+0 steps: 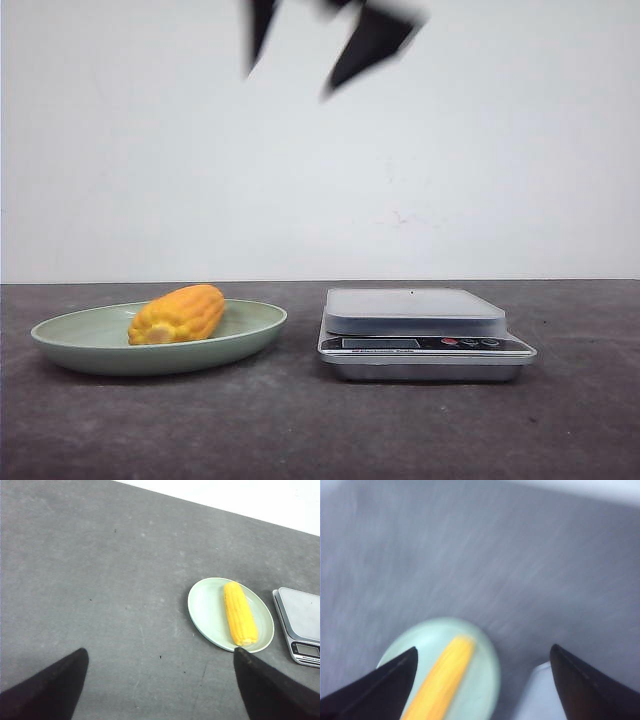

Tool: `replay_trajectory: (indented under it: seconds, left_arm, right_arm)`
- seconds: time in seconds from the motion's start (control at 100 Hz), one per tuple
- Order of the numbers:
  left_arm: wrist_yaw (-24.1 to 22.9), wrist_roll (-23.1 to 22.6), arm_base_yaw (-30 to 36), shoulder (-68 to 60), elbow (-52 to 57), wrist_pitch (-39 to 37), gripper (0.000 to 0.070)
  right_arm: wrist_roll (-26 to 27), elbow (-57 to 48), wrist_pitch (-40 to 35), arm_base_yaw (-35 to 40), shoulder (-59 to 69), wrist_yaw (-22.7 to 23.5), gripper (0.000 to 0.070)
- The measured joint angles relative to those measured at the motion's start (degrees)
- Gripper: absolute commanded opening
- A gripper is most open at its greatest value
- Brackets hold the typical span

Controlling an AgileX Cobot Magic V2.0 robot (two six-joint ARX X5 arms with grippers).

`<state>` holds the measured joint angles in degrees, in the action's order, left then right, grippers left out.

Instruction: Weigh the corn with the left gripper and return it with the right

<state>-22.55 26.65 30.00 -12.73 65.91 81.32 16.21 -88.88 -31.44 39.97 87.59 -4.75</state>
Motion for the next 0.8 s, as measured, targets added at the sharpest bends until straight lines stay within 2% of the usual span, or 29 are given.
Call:
replay_trajectory:
  seconds: [0.15,0.29,0.51,0.62,0.8]
  left_arm:
    - [0.0,-0.2,0.0,0.0,0.0,0.0,0.0557]
    - [0.0,-0.4,0.0,0.0,0.0,-3.0,0.0557]
    - [1.5,-1.0,0.0,0.0,-1.9,-7.8,0.0557]
    - [2.1,-1.2,0.0,0.0,-4.5,-9.2,0.0557]
    - [4.2,-1.4,0.0,0.0,-8.4,-15.5,0.0555]
  right_arm:
    - [-3.3,0.0,-6.2,-6.2,-14.5,-2.0,0.0532]
    - [-6.1,-0.1,-15.1,-11.3,-27.1,-6.7,0.0532]
    - [-7.8,0.2,-29.6,-12.3,-42.6,-14.6,0.0532]
    - [-6.1,3.4,-32.2,-12.3,-50.1,-15.0,0.0532]
    - [-3.3,15.2,-31.1,-12.3,-62.2,-12.9,0.0532]
